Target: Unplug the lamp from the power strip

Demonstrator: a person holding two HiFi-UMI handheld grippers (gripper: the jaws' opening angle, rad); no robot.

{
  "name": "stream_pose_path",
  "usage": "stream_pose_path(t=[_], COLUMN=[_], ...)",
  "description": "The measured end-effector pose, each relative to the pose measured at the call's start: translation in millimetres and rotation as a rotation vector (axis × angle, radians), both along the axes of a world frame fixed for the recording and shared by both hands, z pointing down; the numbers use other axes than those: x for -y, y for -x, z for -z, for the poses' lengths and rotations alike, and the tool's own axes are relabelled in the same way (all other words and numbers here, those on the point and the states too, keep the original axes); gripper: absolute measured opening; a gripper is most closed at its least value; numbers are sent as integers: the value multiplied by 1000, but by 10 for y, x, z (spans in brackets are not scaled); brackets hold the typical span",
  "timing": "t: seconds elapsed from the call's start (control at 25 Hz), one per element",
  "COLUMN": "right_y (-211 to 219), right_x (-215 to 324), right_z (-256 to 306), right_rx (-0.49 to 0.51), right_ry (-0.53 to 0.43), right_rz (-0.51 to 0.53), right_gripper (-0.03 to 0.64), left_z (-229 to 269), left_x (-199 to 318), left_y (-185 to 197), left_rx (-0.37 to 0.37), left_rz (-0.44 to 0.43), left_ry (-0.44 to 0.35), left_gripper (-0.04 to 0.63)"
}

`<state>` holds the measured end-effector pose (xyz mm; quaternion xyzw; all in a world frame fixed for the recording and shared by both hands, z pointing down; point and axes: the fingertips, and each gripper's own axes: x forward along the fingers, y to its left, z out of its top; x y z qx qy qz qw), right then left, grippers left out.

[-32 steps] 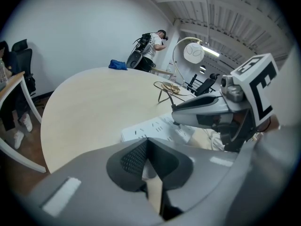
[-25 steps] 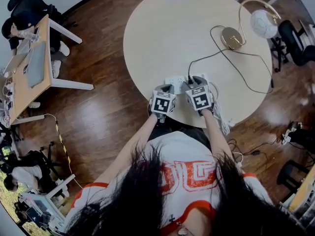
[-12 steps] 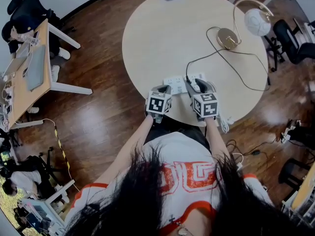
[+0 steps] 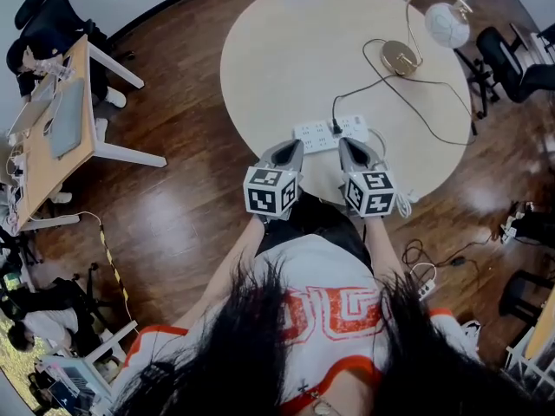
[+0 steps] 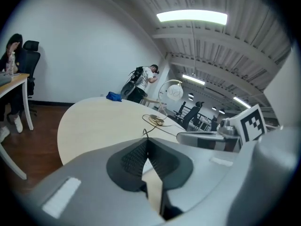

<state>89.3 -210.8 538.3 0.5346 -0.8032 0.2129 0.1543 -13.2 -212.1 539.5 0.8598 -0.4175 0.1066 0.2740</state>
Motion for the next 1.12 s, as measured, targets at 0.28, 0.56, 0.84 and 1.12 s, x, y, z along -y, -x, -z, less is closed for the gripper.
stream_pose_path(t=[0.28, 0.56, 0.84, 1.12], right_y=[136, 145, 4, -214], right_x=[-408, -692, -918, -1435], right_z=[144, 208, 372, 417], right_rx=[39, 26, 4, 19], right_ry=[-61, -72, -118, -110], right_rz=[-55, -42, -49, -53], right_gripper=[2, 2, 2, 2], left_z=[510, 601, 657, 757], left_x=[-269, -465, -708, -1234], left_y=[61, 20, -149, -293], left_rx=[-128, -157, -171, -160], left_rz=[19, 20, 15, 45], left_ry=[-115, -143, -147, -166], left_gripper=[2, 1, 2, 2])
